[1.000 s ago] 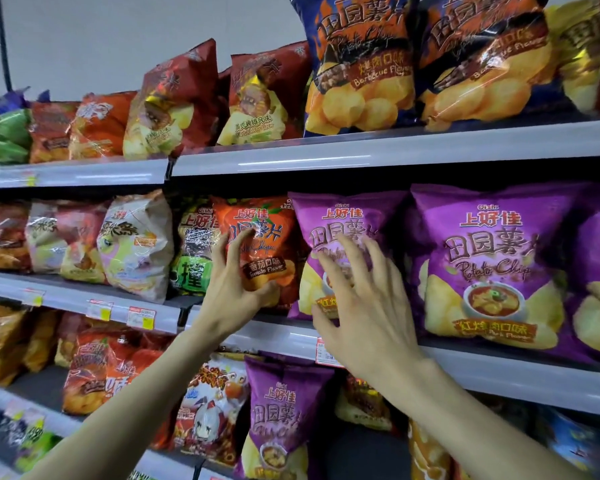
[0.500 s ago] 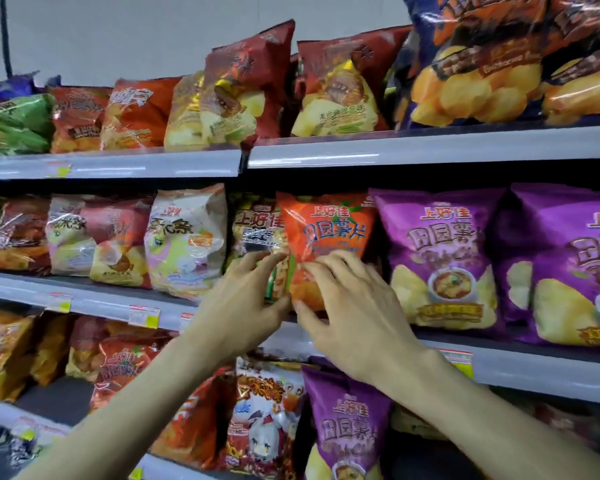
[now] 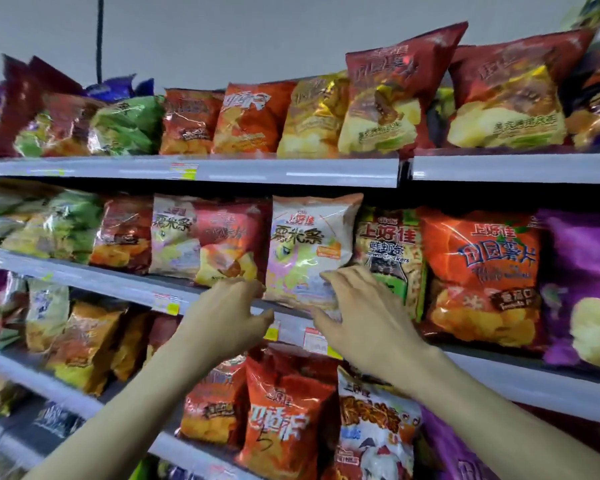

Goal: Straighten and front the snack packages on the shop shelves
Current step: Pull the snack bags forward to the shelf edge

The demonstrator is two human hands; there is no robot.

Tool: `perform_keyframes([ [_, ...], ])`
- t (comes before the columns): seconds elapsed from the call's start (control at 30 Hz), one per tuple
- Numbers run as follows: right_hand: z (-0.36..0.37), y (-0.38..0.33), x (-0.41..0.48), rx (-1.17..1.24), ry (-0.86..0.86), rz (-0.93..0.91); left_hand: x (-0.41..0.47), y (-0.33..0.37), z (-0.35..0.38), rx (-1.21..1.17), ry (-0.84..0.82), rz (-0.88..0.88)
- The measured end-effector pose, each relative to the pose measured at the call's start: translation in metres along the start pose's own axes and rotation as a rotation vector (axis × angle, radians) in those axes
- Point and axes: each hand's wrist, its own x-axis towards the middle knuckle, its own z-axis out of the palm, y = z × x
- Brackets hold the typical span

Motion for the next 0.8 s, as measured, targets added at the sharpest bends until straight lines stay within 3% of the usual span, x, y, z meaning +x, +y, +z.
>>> perform_keyframes([
  [0.17, 0.023, -0.011, 0.007, 0.091, 0.08, 0.028, 0.008, -0.039, 0.008, -0.027, 0.035, -0.081],
  [0.57, 0.031, -0.032, 0.052, 0.145, 0.219, -0.099, 0.028, -0.066, -0.008, -0.03, 0.066, -0.207],
  [0.8, 0.049, -0.037, 0.064, 0.066, 0.305, -0.041, 0.068, -0.1, 0.005, -0.193, 0.052, -0.261],
])
